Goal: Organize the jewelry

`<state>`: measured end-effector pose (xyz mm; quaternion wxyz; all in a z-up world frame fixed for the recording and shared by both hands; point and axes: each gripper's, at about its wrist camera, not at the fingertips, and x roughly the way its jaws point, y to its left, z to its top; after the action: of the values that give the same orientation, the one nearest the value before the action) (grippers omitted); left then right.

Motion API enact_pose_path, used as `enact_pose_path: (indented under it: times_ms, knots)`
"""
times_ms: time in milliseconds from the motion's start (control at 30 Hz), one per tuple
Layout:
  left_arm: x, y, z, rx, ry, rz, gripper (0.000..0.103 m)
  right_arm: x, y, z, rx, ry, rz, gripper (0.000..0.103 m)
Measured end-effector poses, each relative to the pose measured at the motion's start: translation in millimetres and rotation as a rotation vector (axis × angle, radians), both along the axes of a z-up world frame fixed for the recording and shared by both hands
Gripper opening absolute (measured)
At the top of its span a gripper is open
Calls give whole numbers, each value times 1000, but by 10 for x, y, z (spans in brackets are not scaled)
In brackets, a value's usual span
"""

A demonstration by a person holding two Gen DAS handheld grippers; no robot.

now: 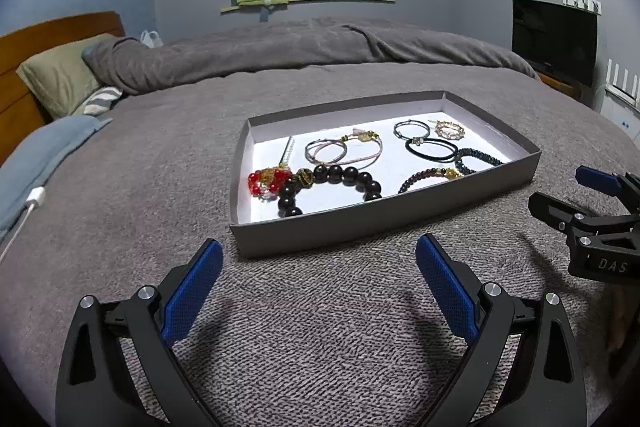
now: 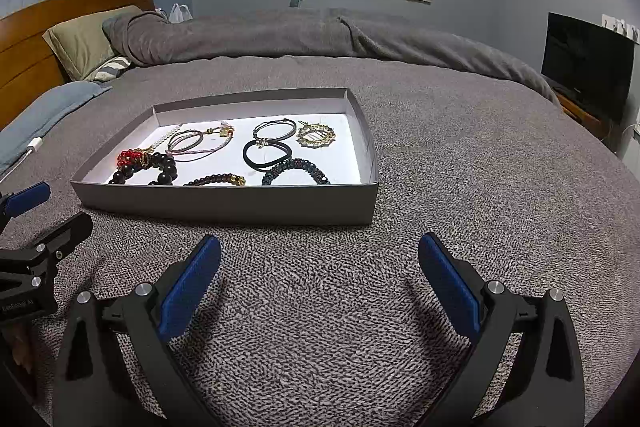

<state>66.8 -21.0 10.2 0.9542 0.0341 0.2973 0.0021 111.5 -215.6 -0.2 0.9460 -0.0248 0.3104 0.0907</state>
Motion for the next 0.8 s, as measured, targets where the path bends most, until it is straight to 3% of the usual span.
enact_pose_path:
  times_ms: [800]
  knots:
    - [28, 22, -28, -11, 15, 3, 96, 44, 14, -21, 8, 11, 3, 98]
